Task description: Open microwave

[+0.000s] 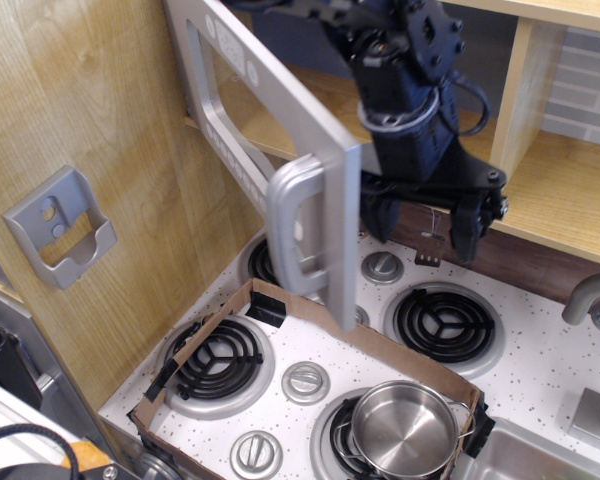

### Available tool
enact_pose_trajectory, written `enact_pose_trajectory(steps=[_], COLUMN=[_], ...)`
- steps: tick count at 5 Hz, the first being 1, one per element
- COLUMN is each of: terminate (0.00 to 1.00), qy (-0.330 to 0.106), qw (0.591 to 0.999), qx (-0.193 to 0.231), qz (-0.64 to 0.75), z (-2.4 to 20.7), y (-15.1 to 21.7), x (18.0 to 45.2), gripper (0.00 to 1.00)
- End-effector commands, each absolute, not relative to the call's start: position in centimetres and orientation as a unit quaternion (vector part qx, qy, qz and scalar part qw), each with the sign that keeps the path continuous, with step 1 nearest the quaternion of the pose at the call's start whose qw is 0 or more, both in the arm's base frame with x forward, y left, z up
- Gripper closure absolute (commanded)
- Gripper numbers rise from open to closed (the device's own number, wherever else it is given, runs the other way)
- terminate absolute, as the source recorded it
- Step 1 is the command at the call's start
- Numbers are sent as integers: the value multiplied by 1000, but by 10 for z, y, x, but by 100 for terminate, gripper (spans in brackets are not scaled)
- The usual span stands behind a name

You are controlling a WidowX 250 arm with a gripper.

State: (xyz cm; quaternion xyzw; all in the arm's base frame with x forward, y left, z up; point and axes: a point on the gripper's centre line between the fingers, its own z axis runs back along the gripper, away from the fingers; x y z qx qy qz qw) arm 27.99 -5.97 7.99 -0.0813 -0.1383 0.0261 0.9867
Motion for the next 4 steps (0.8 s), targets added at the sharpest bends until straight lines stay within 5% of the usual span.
enact_pose_trajectory(steps=[1,3,4], terminate=[0,0,100], qy=[-152,-128,-116], qw=[987,988,990], qx=[-52,-66,-61], qz=[17,48,57], z=[88,71,71], y=[-45,-14,-7], x=[256,250,254], gripper=[0,0,0])
